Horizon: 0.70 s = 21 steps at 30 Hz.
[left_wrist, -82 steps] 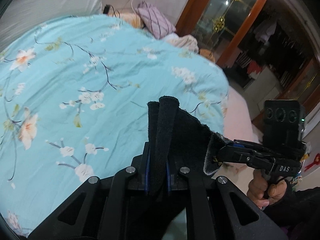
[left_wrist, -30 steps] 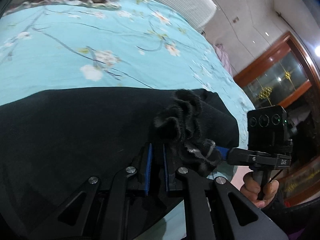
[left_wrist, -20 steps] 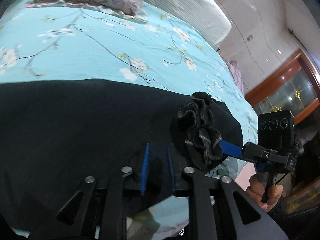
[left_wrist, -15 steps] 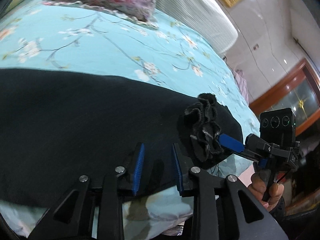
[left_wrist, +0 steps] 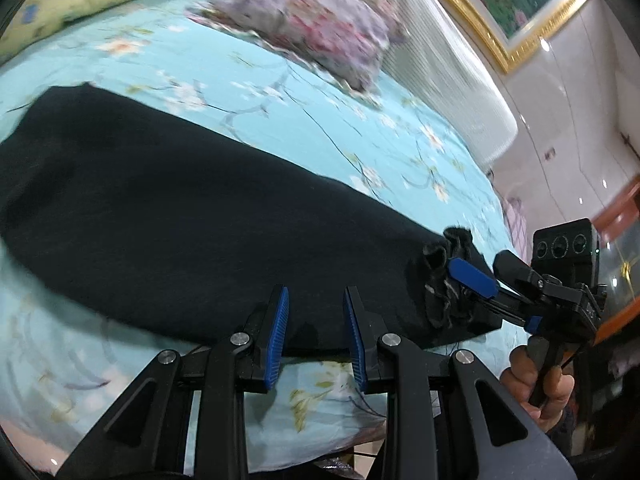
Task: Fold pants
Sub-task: 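Open both grippers and grasp the folded pants end with the left gripper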
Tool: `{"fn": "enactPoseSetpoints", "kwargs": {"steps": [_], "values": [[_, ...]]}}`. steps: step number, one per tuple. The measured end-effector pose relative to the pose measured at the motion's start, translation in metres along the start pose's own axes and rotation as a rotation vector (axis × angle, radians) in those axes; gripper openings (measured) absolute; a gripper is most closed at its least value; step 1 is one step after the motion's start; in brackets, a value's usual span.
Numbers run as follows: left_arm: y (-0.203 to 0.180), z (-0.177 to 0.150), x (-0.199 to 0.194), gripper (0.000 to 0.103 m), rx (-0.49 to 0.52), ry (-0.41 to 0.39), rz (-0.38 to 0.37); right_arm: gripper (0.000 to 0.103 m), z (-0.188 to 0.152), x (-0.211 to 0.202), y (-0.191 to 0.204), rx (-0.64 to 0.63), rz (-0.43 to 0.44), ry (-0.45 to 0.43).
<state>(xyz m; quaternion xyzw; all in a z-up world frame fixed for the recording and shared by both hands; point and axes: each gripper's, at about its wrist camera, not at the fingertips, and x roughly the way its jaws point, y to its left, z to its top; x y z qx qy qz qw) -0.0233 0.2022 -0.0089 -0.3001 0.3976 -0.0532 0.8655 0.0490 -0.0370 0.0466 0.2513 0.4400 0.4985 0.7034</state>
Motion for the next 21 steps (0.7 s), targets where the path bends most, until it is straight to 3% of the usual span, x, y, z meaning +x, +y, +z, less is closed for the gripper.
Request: {"fn": "enactPoseSetpoints", "kwargs": {"steps": [3,21], "values": [[0.008,-0.005,-0.018,0.03,-0.027,-0.036,0.028,0.063,0.008,0.013,0.009,-0.027,0.0,0.017],[0.091,-0.024,-0.1,0.035,-0.33,-0.206,0.127,0.063,0.053,0.116,0.069,-0.251,-0.002,0.209]]}}
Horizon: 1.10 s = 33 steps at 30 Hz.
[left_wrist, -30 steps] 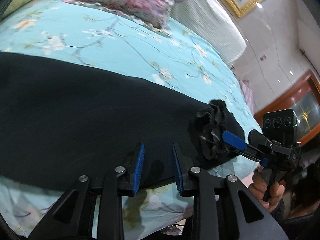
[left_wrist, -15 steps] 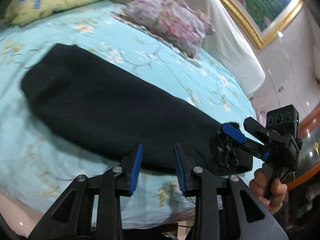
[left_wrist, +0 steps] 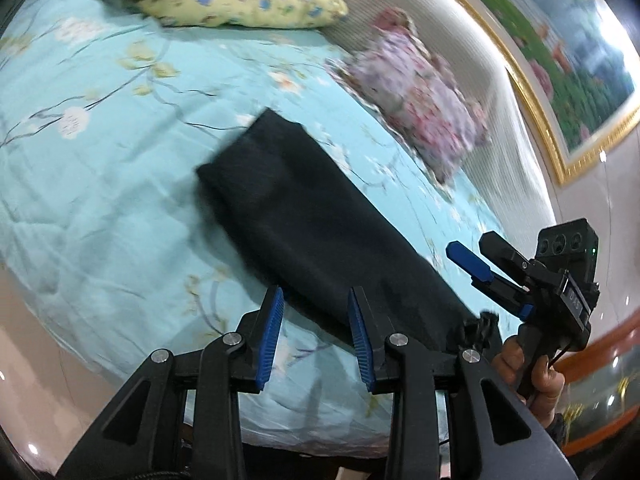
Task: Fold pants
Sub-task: 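Open both grippers and grasp the folded pants end with the left gripper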
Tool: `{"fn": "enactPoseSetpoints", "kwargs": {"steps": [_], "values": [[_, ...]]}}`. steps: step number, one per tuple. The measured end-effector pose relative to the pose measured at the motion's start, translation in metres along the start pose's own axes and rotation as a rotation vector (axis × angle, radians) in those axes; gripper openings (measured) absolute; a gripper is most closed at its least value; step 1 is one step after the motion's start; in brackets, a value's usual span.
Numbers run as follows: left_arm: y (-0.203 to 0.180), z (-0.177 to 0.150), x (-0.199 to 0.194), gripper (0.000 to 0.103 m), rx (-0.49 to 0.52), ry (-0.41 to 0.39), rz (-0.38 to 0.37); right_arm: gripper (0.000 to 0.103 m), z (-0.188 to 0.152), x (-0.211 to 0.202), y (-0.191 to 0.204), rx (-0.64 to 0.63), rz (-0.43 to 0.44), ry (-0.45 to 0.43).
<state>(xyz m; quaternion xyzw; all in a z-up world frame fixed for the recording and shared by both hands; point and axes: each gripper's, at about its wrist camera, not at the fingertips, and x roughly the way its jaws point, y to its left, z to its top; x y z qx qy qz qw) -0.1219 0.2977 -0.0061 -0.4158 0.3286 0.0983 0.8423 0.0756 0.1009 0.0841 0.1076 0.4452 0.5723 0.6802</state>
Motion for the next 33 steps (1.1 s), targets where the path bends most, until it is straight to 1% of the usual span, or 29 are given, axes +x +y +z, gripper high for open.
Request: {"fn": "enactPoseSetpoints", "kwargs": {"steps": [3,9,13,16,18,22,24,29,32,33], "values": [[0.014,0.005,-0.003,0.043,-0.04,-0.013,0.015,0.063,0.011,0.014,0.007,-0.032,-0.006,0.03],[0.032,0.014,0.005,0.044,-0.1,-0.016,0.033,0.063,0.029,0.04,0.01,-0.069,-0.018,0.087],[0.039,0.022,0.016,0.048,-0.128,-0.002,0.027,0.063,0.044,0.064,0.011,-0.111,-0.046,0.137],[0.043,0.027,0.023,0.048,-0.151,0.007,0.049,0.063,0.056,0.084,0.015,-0.175,-0.068,0.176],[0.045,0.03,0.026,0.048,-0.171,0.006,0.039,0.063,0.063,0.096,0.017,-0.225,-0.088,0.208],[0.046,0.034,0.033,0.048,-0.193,0.015,0.026,0.063,0.072,0.121,0.018,-0.289,-0.075,0.286],[0.044,0.037,0.039,0.048,-0.191,0.022,0.028,0.063,0.075,0.133,0.015,-0.294,-0.072,0.318],[0.045,0.04,0.05,0.048,-0.205,0.027,0.038,0.063,0.077,0.164,0.0,-0.259,-0.062,0.399],[0.045,0.042,0.055,0.046,-0.188,0.023,0.043,0.063,0.075,0.177,-0.002,-0.257,-0.071,0.425],[0.044,0.043,0.056,0.044,-0.183,0.022,0.046,0.058,0.074,0.18,-0.002,-0.258,-0.064,0.423]]}}
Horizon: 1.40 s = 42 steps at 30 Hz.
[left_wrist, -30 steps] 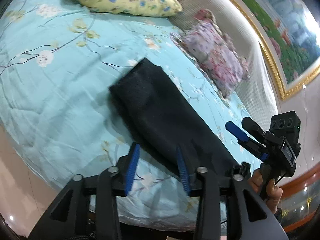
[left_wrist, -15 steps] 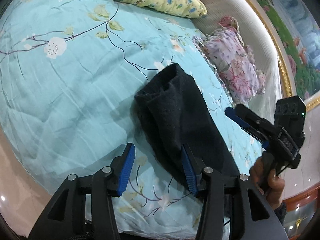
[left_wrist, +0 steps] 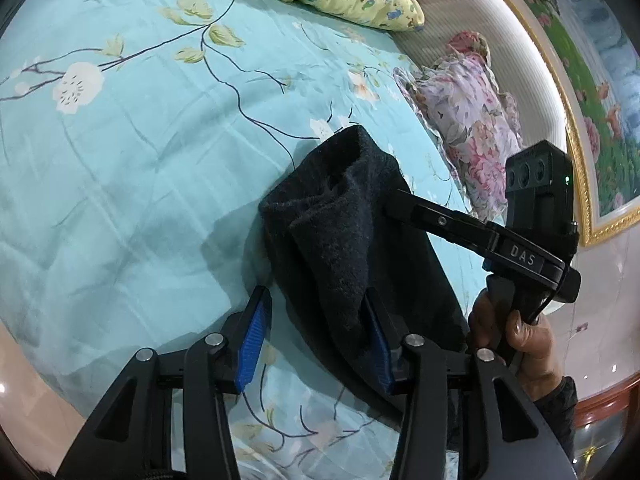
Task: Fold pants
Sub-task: 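Open both grippers and grasp the folded pants end with the left gripper, then lift the pants end with the left gripper while the right gripper grasps beside it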
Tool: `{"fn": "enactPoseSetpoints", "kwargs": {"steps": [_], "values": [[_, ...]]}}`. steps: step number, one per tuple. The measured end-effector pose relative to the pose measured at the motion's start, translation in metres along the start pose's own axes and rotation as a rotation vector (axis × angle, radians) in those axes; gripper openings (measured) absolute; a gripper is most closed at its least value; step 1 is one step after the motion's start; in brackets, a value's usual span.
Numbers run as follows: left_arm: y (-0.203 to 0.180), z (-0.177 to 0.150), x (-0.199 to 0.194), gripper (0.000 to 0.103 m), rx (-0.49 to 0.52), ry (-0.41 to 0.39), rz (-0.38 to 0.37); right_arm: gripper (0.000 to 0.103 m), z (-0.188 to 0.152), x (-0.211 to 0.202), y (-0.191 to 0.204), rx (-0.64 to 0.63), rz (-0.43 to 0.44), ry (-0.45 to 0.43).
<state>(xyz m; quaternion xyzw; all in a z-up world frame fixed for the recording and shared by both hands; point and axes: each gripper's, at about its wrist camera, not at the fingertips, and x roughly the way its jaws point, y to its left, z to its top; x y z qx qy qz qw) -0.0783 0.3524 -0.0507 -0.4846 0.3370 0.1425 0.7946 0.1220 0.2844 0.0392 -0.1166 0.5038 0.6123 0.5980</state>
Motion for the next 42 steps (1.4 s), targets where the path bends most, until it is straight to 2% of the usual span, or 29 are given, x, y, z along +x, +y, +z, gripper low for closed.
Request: {"fn": "enactPoseSetpoints", "kwargs": {"steps": [2,6,7,8,11,19,23,30,35,42], "values": [[-0.001,0.001,0.001,0.043,0.008,-0.002,0.007,0.05,0.001,0.003,0.001,-0.002,0.016,-0.002],[-0.002,0.001,0.002,0.039,0.018,-0.011,0.02,0.045,0.003,0.003,0.007,-0.02,0.003,-0.008],[-0.003,0.001,0.003,0.035,0.023,-0.017,0.026,0.045,0.003,0.002,0.009,-0.025,-0.002,-0.008],[-0.003,0.001,0.003,0.033,0.027,-0.017,0.029,0.04,0.003,0.002,0.009,-0.029,-0.004,-0.007],[-0.002,0.001,0.005,0.029,0.029,-0.017,0.031,0.035,0.004,0.001,0.014,-0.047,-0.014,-0.004],[-0.006,0.001,0.003,0.017,0.039,-0.02,0.016,0.029,0.0,-0.007,0.022,-0.058,-0.035,-0.029],[-0.018,0.0,-0.004,0.015,0.074,-0.036,0.015,0.026,-0.003,-0.017,0.027,-0.052,-0.042,-0.057],[-0.044,-0.003,-0.026,0.014,0.142,-0.079,-0.022,0.024,-0.018,-0.059,0.03,0.041,0.013,-0.185],[-0.076,-0.01,-0.046,0.014,0.213,-0.102,-0.069,0.023,-0.033,-0.094,0.035,0.066,0.016,-0.279],[-0.128,-0.03,-0.064,0.014,0.321,-0.101,-0.151,0.023,-0.072,-0.153,0.034,0.134,0.023,-0.453]]}}
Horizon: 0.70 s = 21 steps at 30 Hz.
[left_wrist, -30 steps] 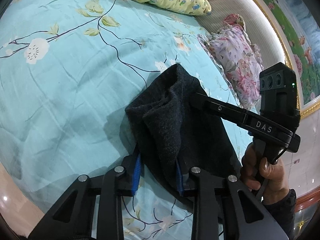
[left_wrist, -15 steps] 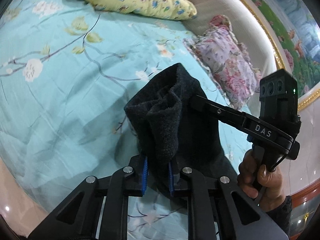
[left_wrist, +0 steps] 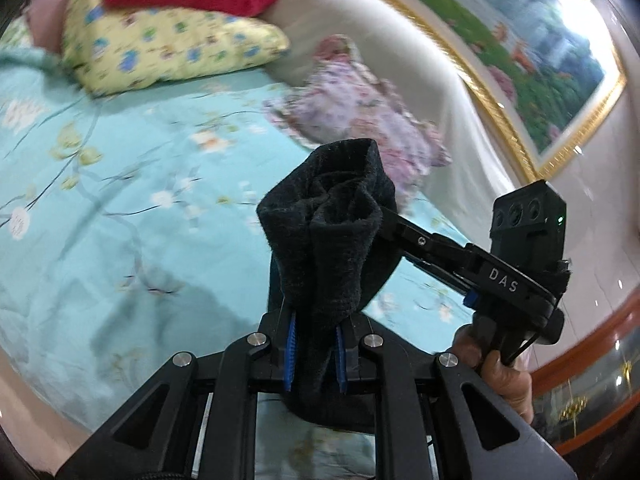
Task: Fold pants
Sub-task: 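Lift the pants end with the left gripper while the right gripper grasps beside it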
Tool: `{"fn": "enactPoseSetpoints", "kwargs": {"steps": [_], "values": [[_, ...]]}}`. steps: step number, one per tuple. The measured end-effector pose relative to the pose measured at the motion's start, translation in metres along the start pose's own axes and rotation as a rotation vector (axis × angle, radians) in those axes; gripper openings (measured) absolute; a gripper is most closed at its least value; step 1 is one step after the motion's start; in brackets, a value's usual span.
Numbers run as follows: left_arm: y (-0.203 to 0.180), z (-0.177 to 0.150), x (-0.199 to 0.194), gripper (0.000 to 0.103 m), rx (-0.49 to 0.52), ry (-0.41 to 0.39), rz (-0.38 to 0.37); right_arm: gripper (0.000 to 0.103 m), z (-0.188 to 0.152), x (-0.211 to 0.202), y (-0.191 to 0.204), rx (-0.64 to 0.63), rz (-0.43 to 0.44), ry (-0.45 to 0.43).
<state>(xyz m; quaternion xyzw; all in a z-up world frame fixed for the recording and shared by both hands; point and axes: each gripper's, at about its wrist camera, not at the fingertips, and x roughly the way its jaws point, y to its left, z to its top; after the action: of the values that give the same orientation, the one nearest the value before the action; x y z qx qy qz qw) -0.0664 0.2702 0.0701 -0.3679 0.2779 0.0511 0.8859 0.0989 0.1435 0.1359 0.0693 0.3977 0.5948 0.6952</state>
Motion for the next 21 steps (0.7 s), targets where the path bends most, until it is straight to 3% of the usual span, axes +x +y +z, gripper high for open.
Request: {"fn": "enactPoseSetpoints", "kwargs": {"steps": [11,21], "values": [[-0.118,-0.038,0.011,0.014,0.215,0.072,-0.125,0.022,-0.055,-0.123,-0.034,0.157,0.0,-0.272],[-0.194,-0.094,0.046,0.014,0.368,0.178,-0.172,0.021,-0.123,-0.193,-0.077,0.301,-0.043,-0.421]]}}
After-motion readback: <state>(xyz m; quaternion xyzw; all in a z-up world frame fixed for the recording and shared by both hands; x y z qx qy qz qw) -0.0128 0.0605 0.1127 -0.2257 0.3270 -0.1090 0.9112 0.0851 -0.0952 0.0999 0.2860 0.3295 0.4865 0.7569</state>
